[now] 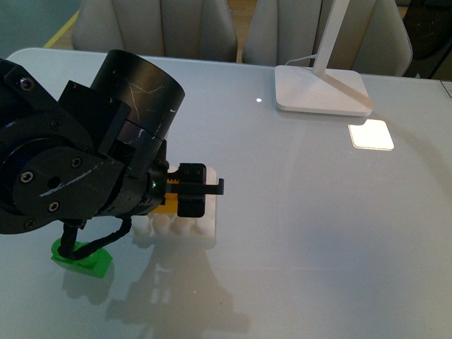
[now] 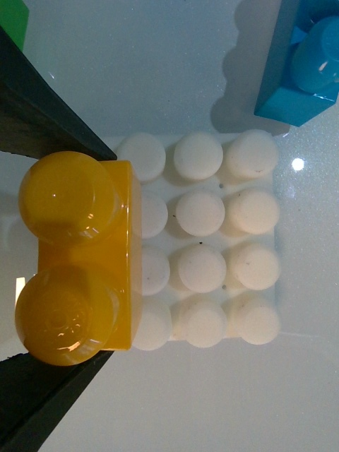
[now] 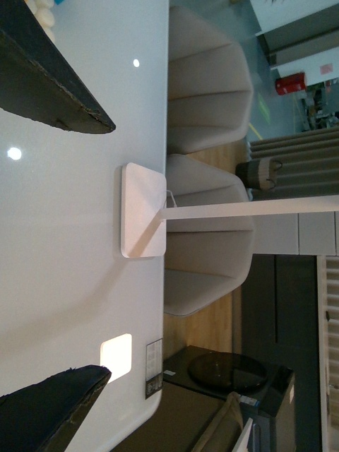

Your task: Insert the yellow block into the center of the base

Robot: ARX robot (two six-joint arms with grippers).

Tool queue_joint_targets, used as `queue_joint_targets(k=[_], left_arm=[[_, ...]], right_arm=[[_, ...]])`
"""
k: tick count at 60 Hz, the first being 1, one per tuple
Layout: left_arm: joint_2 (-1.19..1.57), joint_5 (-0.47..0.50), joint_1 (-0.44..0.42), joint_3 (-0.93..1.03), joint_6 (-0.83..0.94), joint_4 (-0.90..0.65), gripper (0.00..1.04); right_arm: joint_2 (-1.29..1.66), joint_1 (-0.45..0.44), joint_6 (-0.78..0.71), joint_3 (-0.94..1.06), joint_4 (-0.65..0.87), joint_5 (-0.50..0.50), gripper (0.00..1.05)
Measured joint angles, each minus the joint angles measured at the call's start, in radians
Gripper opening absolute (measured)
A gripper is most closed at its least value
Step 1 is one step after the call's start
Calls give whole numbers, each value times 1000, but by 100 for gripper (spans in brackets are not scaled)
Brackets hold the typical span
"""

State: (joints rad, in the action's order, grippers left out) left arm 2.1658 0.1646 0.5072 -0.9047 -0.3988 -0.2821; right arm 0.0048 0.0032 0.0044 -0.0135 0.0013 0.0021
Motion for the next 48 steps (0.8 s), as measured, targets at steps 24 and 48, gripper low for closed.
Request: queue_joint_targets(k=[24, 48], left_arm=[[48, 16, 50, -40, -40, 0, 63], [73, 30, 56, -85, -40, -3, 63]], right_arm=[[0, 0, 0, 0, 0, 0, 96], [0, 0, 0, 0, 0, 0, 96]])
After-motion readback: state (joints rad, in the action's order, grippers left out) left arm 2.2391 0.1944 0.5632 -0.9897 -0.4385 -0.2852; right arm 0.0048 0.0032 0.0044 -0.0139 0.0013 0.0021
